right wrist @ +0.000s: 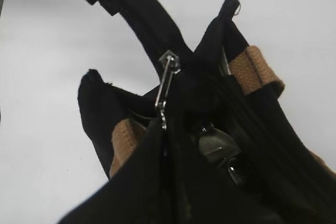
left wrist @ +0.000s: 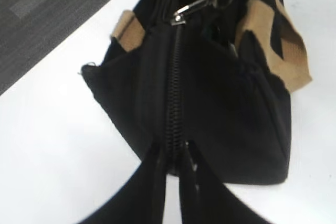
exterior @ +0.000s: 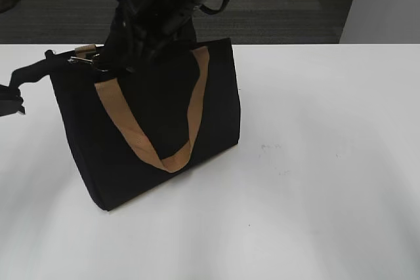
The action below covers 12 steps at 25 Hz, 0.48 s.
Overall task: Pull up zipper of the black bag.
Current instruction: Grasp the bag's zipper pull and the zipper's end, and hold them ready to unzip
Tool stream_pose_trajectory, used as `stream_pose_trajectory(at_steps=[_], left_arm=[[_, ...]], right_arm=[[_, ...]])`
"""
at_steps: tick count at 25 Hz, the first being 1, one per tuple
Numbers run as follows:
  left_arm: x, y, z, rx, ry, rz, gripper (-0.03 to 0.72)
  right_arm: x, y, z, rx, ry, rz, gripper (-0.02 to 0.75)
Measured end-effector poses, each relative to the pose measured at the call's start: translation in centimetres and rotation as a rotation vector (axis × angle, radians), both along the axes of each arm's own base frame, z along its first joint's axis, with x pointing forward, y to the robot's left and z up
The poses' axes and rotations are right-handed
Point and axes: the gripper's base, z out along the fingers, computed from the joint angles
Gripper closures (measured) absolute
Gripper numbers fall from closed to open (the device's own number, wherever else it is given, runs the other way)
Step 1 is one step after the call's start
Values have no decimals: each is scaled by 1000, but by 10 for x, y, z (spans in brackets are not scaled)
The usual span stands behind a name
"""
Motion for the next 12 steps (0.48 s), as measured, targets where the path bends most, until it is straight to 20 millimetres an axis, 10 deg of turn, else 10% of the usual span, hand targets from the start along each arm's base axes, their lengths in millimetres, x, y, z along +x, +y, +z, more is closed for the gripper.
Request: stream_pose_trajectory(at_steps=[12], left_arm=[[-10, 4, -12, 102, 161, -29, 657]], right_arm=[[2, 2, 2, 45, 100, -134, 738]])
